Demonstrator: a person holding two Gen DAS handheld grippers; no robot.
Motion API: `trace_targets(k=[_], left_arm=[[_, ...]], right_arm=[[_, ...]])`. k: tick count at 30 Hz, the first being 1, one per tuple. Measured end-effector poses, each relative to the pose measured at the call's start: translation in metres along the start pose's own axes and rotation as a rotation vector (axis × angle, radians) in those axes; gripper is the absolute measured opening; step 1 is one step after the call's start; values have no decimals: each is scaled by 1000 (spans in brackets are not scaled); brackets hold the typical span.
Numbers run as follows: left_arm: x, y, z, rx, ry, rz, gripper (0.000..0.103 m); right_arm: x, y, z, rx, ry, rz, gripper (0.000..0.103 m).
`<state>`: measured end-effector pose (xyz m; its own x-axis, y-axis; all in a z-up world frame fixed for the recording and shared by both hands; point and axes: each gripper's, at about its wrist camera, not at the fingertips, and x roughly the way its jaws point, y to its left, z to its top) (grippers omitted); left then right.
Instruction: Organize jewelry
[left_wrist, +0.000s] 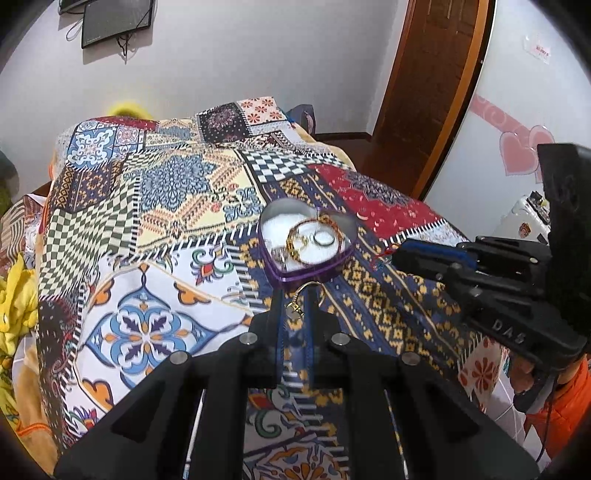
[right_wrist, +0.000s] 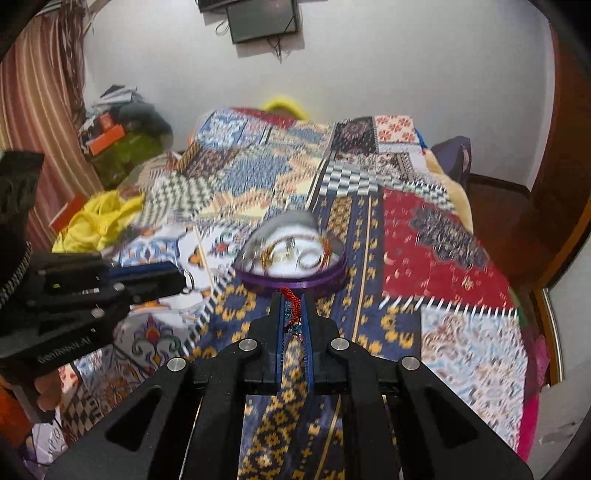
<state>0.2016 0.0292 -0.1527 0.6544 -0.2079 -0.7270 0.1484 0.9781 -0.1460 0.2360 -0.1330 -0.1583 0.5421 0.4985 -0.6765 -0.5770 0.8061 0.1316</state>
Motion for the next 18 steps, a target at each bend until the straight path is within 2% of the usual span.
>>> trace_targets(k=[10, 18], left_arm=[[10, 3, 22, 10, -24, -5, 8], [28, 7, 39, 12, -25, -7, 8]], right_arm=[[-3, -3, 28, 12, -77, 12, 8], [11, -8, 41, 20, -85, 20, 8]])
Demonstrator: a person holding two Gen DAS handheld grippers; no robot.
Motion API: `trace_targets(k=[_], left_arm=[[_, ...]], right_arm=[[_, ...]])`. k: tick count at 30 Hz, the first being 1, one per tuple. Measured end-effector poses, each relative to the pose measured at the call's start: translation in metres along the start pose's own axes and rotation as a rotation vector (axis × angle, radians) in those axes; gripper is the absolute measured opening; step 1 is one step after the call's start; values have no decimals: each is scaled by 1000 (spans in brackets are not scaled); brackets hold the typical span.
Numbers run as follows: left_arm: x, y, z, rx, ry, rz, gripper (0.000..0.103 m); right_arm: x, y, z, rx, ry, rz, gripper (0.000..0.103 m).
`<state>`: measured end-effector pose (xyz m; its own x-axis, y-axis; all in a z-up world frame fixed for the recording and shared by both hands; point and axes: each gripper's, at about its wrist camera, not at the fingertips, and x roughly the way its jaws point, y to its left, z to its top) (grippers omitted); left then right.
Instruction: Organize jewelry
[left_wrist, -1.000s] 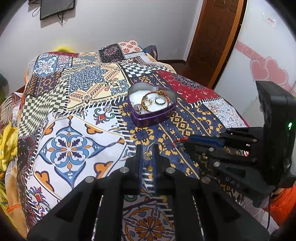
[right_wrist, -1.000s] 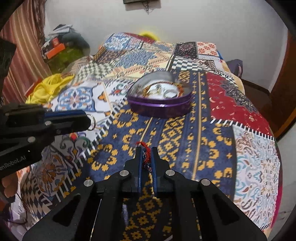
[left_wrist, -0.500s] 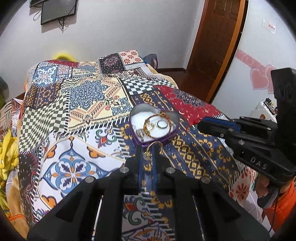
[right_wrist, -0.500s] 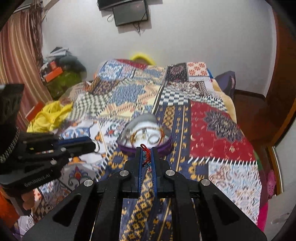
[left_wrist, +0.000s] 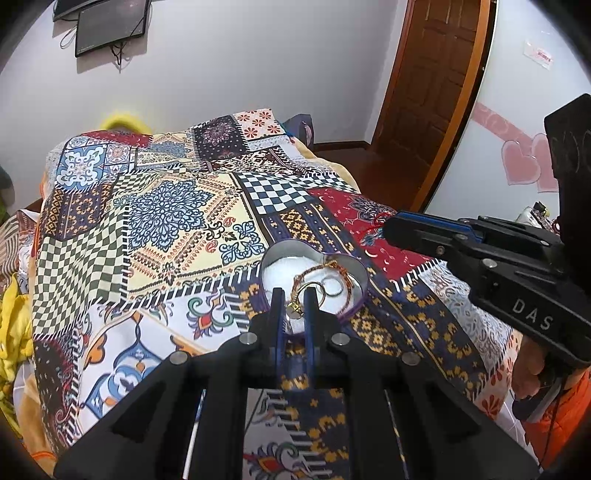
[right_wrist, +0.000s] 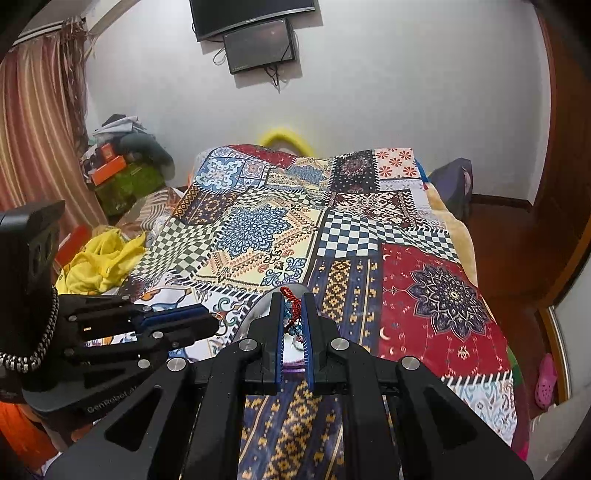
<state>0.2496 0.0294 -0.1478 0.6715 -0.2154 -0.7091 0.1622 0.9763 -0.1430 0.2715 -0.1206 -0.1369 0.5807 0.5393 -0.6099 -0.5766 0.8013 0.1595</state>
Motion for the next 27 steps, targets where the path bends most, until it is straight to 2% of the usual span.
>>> trace_targets(k=[9, 15, 27], left_arm=[[33, 2, 8, 1, 54, -22, 8], [48, 3, 8, -6, 87, -40, 8], [38, 3, 7, -20, 82, -46, 9]], right_arm=[[39, -11, -3, 33, 96, 46, 8], [49, -13, -6, 31, 137, 46, 8], [47, -12, -5, 33, 177, 45, 9]])
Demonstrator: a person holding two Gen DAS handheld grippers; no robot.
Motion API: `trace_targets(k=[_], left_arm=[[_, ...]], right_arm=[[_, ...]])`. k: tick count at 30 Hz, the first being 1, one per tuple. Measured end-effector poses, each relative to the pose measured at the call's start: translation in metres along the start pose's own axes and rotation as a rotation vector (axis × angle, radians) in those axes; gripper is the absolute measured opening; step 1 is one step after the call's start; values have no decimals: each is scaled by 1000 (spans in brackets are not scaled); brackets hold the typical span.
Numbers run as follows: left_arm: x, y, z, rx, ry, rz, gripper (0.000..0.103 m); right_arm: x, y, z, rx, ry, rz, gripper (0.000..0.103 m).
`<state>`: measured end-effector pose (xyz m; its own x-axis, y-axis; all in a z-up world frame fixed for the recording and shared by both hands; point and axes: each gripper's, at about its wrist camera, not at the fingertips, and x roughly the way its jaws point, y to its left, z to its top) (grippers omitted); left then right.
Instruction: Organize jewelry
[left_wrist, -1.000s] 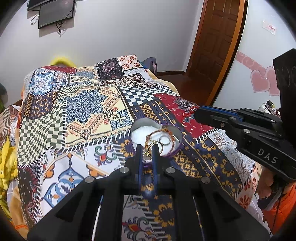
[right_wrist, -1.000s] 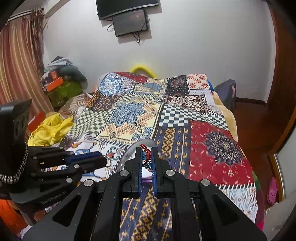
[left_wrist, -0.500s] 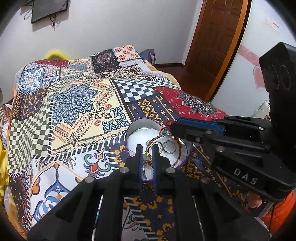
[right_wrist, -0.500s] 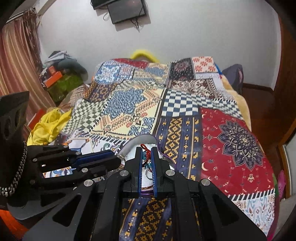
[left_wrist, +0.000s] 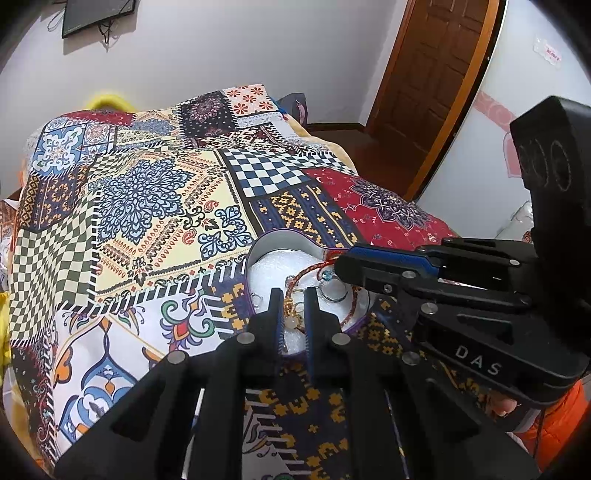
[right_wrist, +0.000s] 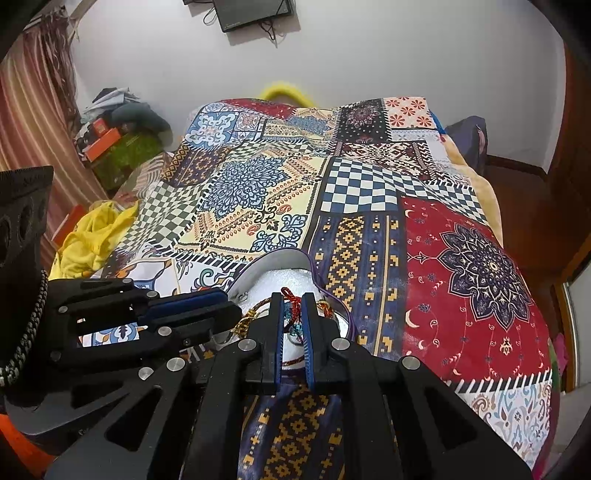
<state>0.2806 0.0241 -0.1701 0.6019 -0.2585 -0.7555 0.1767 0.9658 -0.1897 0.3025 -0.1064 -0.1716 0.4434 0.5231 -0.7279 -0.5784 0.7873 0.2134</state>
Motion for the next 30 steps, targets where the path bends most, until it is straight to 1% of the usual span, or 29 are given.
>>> trace_targets(k=[2, 6, 9, 12, 13, 15, 18, 22, 24, 26, 27, 28, 29, 30], left_arm=[[-6, 0, 0, -5, -6, 2, 11], [-28, -1, 1, -16, -40, 4, 18], [-48, -2, 3, -23, -74, 7, 18], [-79, -7, 4, -26, -134, 18, 18], [-89, -9, 5, -26, -154, 22, 18], [-112, -14, 5, -23, -202, 30, 18], [-151, -26, 3, -13, -287, 35, 19], [-206, -48, -7, 29, -427, 64, 20], [-236, -63, -16, 63, -509, 90, 26], [-257, -74, -26, 82, -580, 113, 36], [-271, -81, -33, 94, -627, 124, 39], [-278, -85, -36, 100, -654, 130, 45], [-287, -90, -42, 106, -688, 139, 49], [-295, -94, -48, 110, -716, 154, 51]], right_arm=[[-4, 0, 1, 10, -4, 8, 10], [-24, 5, 2, 14, -39, 2, 17], [-47, 10, 3, 8, -87, -10, 19], [-75, 19, 3, -4, -150, -25, 19], [-89, 25, 3, -14, -185, -38, 19], [-110, 32, 1, -29, -237, -56, 19], [-151, 49, -5, -58, -345, -86, 19], [-198, 71, -19, -87, -489, -118, 19], [-223, 84, -29, -107, -571, -148, 19], [-241, 95, -39, -123, -642, -181, 19], [-248, 99, -43, -128, -667, -191, 20], [-255, 103, -47, -132, -695, -202, 24], [-262, 107, -52, -131, -722, -211, 30], [-268, 110, -57, -128, -747, -216, 34]])
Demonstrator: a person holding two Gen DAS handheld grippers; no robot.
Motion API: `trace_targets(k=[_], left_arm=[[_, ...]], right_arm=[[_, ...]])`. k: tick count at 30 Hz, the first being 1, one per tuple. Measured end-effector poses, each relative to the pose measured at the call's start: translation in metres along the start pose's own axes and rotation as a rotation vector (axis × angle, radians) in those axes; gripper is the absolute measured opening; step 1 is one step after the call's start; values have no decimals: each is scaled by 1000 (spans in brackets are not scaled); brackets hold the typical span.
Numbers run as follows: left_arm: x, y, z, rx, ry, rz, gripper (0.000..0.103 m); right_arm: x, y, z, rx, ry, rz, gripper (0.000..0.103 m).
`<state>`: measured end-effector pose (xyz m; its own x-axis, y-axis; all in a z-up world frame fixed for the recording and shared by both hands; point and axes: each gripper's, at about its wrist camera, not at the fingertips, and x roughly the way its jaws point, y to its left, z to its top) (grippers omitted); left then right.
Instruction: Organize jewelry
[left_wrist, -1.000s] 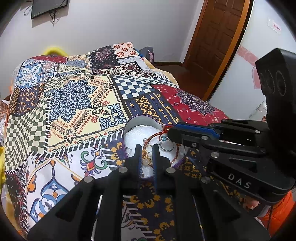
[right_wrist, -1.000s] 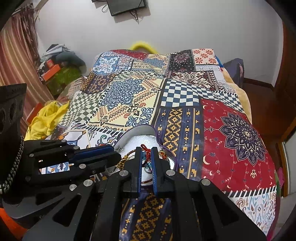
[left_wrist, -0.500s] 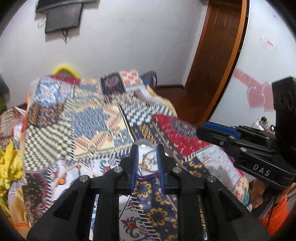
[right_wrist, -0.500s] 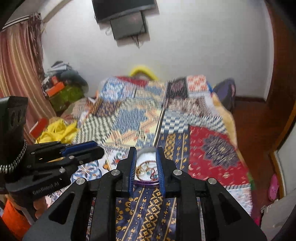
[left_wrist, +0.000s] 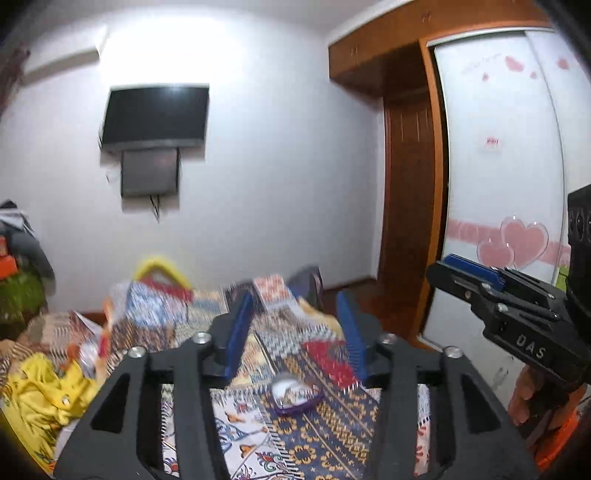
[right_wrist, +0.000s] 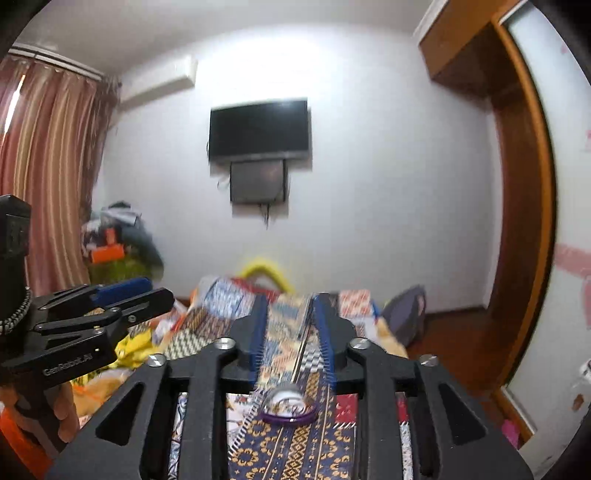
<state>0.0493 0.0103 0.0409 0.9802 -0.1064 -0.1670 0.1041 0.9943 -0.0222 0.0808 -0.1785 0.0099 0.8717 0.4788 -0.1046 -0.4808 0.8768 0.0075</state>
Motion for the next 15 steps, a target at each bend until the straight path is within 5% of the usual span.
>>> trace_targets(k=[8, 11, 15], left_arm=[[-38, -15, -3, 21, -100, 83, 90], [-41, -17, -6, 19, -99, 95, 94], [-39, -18, -9, 16, -100, 104, 98]], right_arm=[[-14, 8, -4, 24, -72, -83, 90], [-16, 9, -4, 33, -78, -112, 101], [-20, 11, -5, 27, -77, -136, 103]])
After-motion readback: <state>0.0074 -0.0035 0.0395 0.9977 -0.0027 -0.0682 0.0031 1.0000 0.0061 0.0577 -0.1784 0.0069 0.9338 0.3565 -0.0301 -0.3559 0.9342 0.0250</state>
